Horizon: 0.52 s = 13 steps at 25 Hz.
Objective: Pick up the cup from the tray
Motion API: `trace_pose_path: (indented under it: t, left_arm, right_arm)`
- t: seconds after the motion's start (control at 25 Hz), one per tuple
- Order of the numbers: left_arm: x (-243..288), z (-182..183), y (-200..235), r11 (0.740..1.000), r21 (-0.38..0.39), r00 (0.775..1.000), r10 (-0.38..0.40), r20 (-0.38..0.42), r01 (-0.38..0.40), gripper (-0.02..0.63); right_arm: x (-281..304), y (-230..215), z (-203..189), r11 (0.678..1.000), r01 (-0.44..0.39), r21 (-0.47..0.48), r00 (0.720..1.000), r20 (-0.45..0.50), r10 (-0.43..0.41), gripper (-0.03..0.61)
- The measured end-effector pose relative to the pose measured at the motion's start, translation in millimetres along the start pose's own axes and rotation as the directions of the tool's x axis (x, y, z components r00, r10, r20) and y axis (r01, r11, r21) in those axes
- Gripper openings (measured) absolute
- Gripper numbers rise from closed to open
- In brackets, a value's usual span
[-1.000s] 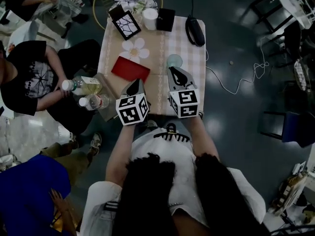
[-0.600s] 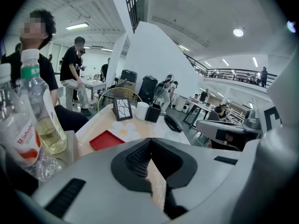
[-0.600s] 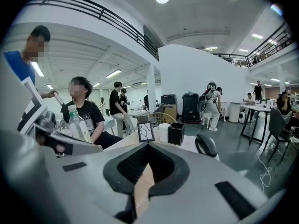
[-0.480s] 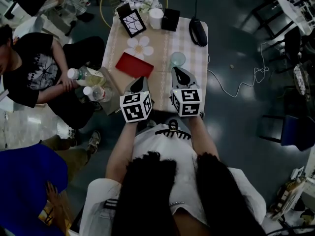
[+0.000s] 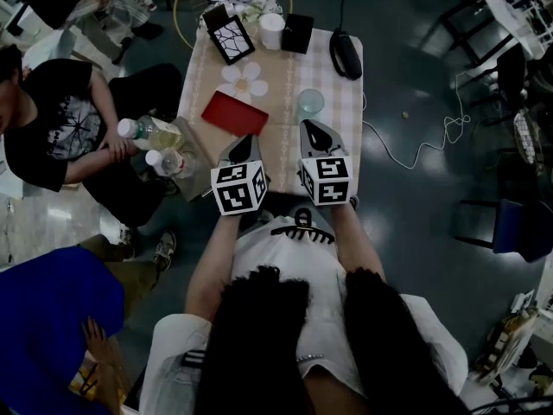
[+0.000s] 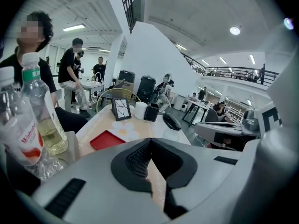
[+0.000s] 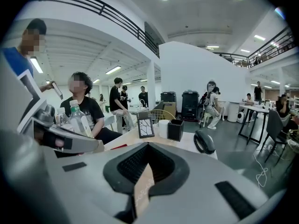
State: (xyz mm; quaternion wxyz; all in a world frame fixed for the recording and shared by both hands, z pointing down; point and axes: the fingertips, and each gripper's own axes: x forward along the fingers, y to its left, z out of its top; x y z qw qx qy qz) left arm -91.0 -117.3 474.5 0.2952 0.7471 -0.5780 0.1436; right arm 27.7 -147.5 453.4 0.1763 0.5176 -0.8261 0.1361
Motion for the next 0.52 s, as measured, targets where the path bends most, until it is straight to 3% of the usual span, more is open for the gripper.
trace_pose_path:
  t: [0.52]
  left_arm:
    - [-0.1,1.5,0.1,1.0,0.017,1.0,0.014,-0.001,-0.014,0.006]
  right_arm:
    - [0.5,-0.5,-5.8,1.0,-0.02,-0.009,1.0,-0.01,0.02,0.005]
